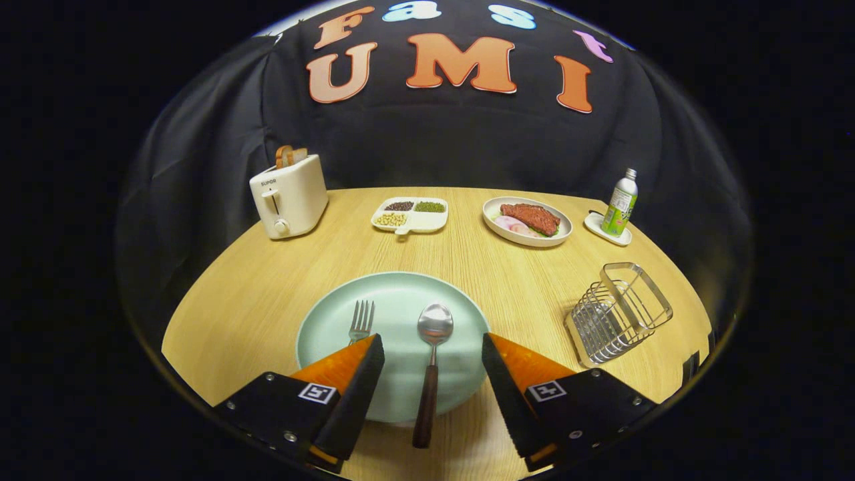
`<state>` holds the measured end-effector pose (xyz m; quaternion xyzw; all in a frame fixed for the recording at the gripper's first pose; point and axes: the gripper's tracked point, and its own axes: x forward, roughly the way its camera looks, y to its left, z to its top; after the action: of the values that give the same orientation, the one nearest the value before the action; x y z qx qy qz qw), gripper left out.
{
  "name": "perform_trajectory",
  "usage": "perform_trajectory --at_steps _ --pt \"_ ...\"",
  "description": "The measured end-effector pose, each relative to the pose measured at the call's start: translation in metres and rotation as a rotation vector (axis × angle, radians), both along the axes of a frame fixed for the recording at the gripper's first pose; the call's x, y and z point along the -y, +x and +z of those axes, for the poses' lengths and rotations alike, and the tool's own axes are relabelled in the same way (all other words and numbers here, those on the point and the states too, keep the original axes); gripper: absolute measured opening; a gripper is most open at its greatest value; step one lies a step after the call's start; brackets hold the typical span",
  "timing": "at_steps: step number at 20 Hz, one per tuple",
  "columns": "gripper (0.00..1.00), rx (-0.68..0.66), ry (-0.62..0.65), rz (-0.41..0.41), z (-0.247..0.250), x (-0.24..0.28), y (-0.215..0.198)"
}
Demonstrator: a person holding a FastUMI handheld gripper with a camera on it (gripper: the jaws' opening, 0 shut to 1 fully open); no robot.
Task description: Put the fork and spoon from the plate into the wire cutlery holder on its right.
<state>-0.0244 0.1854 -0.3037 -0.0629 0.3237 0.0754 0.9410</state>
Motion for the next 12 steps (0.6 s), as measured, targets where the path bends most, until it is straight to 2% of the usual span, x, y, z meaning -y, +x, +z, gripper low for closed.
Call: perform_trajectory --at_steps 3,6,11,12 --pt "0.75 -0.037 -0.018 0.003 -0.01 -0.001 -0.006" --pt "0.52 -0.081 -0.042 0.004 -0.024 -0.002 -0.013" --pt "0.29 -0.14 -0.063 -0.002 -0.04 0.0 -0.021" --pt "0.21 -0.145 -0.06 -0.005 -0.04 0.0 -0.021"
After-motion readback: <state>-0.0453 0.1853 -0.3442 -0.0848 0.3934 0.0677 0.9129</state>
